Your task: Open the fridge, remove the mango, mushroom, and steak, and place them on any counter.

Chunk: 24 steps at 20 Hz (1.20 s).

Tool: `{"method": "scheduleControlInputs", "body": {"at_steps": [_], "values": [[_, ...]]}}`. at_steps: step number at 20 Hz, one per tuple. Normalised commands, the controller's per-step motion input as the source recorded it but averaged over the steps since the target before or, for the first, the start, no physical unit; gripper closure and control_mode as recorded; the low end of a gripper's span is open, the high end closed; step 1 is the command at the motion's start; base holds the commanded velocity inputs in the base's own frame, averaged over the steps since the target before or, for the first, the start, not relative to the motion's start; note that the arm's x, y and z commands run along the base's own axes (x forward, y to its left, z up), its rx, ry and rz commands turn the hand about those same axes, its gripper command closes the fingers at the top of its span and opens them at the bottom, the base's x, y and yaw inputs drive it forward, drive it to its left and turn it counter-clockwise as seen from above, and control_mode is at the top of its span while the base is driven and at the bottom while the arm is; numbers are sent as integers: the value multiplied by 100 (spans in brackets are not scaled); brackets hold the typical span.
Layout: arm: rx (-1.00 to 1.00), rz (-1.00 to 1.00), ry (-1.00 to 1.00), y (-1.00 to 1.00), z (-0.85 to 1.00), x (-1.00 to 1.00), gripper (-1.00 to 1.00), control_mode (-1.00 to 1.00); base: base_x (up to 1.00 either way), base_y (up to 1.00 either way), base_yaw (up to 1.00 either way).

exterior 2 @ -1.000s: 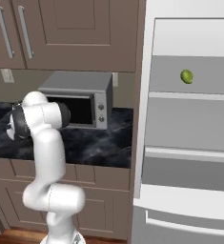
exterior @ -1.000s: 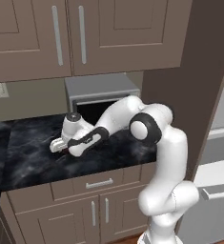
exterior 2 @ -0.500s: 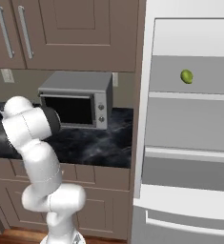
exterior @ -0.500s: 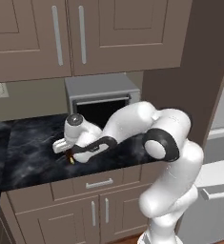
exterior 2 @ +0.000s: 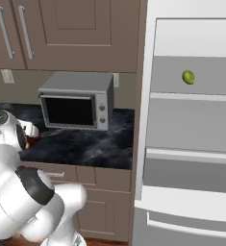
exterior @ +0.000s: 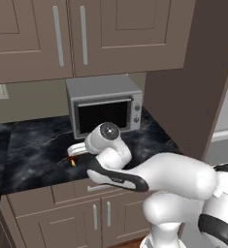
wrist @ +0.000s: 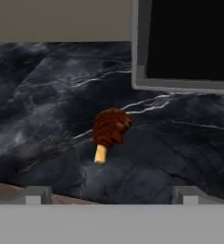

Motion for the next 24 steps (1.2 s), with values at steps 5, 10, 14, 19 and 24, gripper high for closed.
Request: {"method": "scheduleControlInputs", "body": {"at_steps": [5, 10, 14, 19, 24], "values": [[4, 0, 5, -32, 100, -50, -100, -100, 0, 0, 0], [-10, 0, 11, -33, 100, -35, -100, -100, 0, 0, 0], [-21, 0, 4, -63, 94, -56, -100, -100, 0, 0, 0], [-19, 0, 0, -77, 28, -29, -100, -100, 0, 0, 0], [-4, 2, 0, -95, -10, -30, -100, -100, 0, 0, 0]]}}
